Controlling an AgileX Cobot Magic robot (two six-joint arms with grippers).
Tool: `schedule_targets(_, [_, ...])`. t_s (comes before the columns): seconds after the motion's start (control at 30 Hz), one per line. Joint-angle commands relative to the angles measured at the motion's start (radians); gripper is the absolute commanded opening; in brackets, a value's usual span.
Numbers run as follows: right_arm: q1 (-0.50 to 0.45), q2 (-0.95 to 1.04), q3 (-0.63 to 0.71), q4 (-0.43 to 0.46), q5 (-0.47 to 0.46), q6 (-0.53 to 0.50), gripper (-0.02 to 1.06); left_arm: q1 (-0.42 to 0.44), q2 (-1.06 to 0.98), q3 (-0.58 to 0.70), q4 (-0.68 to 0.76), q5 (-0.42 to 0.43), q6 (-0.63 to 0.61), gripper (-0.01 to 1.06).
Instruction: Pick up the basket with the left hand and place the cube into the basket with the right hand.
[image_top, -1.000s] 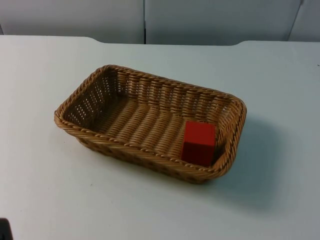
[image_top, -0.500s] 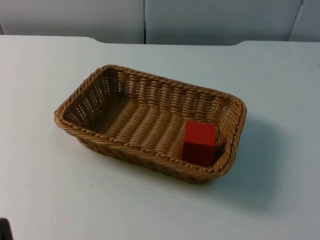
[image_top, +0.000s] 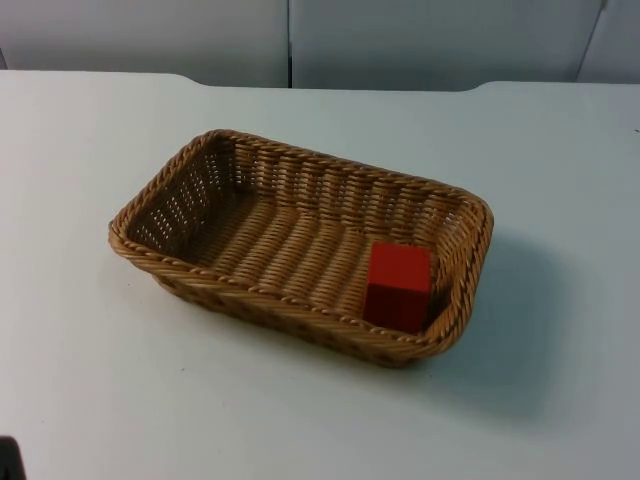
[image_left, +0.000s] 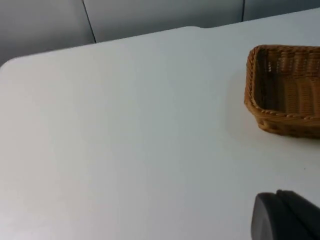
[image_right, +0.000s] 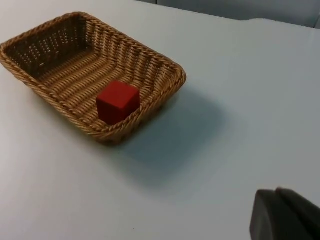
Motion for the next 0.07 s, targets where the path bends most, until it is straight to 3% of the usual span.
schedule_targets(0.0, [0.004,-0.003,0.004,-0.011,-0.018,0.014,0.0,-0.006,-0.004,0.056,0.0,-0.039,-0.043,0.0])
schedule_targets(0.03, [0.004,-0.003,0.004,-0.011,-0.018,0.014,0.0,-0.006,-0.004,0.075,-0.008,-0.072,-0.063,0.0])
